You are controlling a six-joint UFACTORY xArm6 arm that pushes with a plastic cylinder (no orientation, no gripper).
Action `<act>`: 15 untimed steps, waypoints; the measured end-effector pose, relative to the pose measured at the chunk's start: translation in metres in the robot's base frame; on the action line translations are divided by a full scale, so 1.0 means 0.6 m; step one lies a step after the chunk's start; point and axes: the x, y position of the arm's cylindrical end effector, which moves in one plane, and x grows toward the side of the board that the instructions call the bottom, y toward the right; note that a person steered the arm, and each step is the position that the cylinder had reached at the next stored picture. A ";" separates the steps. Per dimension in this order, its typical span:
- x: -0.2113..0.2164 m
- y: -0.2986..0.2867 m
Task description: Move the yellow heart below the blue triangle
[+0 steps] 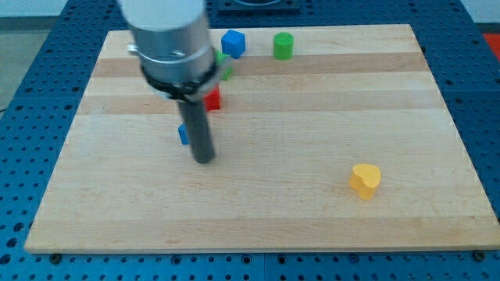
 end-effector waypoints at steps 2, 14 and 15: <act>0.004 0.377; 0.085 -0.024; 0.085 -0.049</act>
